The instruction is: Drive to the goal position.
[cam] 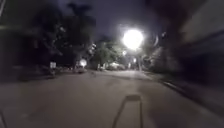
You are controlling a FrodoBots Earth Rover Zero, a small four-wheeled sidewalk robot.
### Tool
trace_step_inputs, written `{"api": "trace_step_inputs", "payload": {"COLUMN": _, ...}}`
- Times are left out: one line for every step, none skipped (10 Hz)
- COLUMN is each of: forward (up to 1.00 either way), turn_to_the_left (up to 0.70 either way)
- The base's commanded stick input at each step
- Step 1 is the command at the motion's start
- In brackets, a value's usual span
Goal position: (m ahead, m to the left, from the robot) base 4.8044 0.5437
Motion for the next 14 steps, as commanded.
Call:
{"api": "trace_step_inputs", "payload": {"forward": 0.7, "turn_to_the_left": -0.35}}
{"api": "trace_step_inputs", "payload": {"forward": 0.7, "turn_to_the_left": -0.35}}
{"api": "trace_step_inputs", "payload": {"forward": 0.7, "turn_to_the_left": -0.35}}
{"api": "trace_step_inputs", "payload": {"forward": 0.7, "turn_to_the_left": -0.28}}
{"api": "trace_step_inputs", "payload": {"forward": 0.7, "turn_to_the_left": -0.12}}
{"api": "trace_step_inputs", "payload": {"forward": 0.7, "turn_to_the_left": 0.0}}
{"api": "trace_step_inputs", "payload": {"forward": 0.7, "turn_to_the_left": 0.0}}
{"api": "trace_step_inputs", "payload": {"forward": 0.7, "turn_to_the_left": 0.0}}
{"api": "trace_step_inputs", "payload": {"forward": 0.7, "turn_to_the_left": 0.0}}
{"api": "trace_step_inputs", "payload": {"forward": 0.7, "turn_to_the_left": 0.0}}
{"api": "trace_step_inputs", "payload": {"forward": 0.7, "turn_to_the_left": 0.0}}
{"api": "trace_step_inputs", "payload": {"forward": 0.7, "turn_to_the_left": 0.0}}
{"api": "trace_step_inputs", "payload": {"forward": 0.7, "turn_to_the_left": 0.0}}
{"api": "trace_step_inputs", "payload": {"forward": 0.7, "turn_to_the_left": 0.0}}
